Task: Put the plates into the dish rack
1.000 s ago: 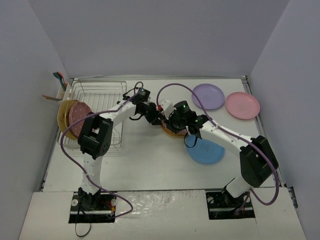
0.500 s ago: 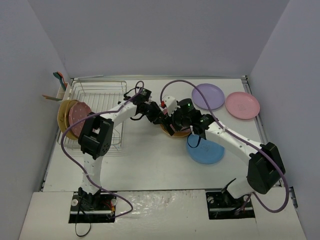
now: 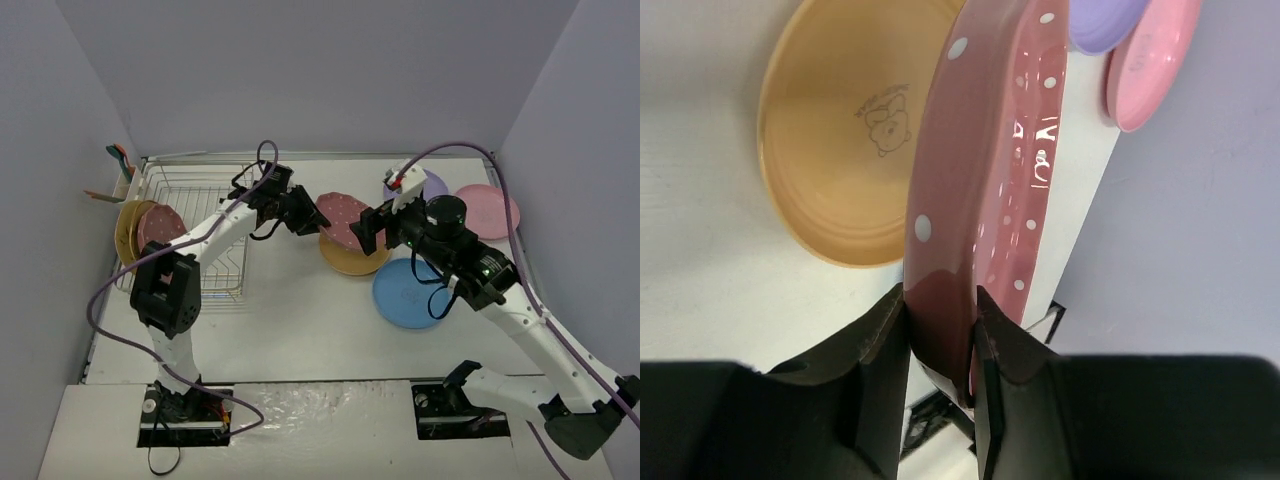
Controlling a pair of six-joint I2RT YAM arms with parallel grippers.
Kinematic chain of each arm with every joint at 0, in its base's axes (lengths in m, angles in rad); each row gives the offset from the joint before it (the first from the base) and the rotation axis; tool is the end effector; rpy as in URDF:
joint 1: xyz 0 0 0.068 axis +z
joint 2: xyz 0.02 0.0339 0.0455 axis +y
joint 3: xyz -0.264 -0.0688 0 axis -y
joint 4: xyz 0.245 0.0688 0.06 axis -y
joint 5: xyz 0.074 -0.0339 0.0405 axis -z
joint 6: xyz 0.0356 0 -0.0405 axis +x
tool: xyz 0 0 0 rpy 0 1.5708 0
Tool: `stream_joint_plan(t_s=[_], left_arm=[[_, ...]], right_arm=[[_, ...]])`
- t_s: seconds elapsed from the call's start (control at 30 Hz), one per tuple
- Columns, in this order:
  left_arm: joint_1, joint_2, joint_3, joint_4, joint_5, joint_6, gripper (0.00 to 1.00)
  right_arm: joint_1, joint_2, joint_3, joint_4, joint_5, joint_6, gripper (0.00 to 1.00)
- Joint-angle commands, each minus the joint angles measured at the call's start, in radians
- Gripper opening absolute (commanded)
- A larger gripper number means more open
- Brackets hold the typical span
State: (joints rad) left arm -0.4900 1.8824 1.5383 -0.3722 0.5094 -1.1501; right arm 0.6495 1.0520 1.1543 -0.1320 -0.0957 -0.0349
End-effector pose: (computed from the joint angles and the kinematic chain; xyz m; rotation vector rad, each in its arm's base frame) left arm 0.3722 -0.2182 0.2696 -0.5499 2.5543 -1.3246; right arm 0.1860 0.1455 0.4242 -0.6170 1.5068 0.5518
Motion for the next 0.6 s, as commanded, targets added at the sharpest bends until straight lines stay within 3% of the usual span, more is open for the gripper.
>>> stream_joint_plan(t_s=[0.0, 0.2, 0.43, 0.57], left_arm=[[0.003, -0.211, 0.083, 0.022, -0.009, 0.153, 0.00], [0.050, -0.331, 0.164, -0.189, -0.148, 0.396, 0.00], [0.249, -0.473, 0.203, -0.394, -0.258, 0.651, 0.00], [0.325, -0.526, 0.247, -0.513, -0.392, 0.883, 0.00]], right_arm=[[-0.001, -0.110, -0.005, 0.028, 0.128, 0.122, 0.85], [-0.004, -0.215, -0.030, 0.026, 0.190, 0.181, 0.85], [-0.002, -0.260, -0.084, -0.009, 0.278, 0.252, 0.90], [-0.004, -0.262, -0.111, -0.030, 0.261, 0.280, 0.91]])
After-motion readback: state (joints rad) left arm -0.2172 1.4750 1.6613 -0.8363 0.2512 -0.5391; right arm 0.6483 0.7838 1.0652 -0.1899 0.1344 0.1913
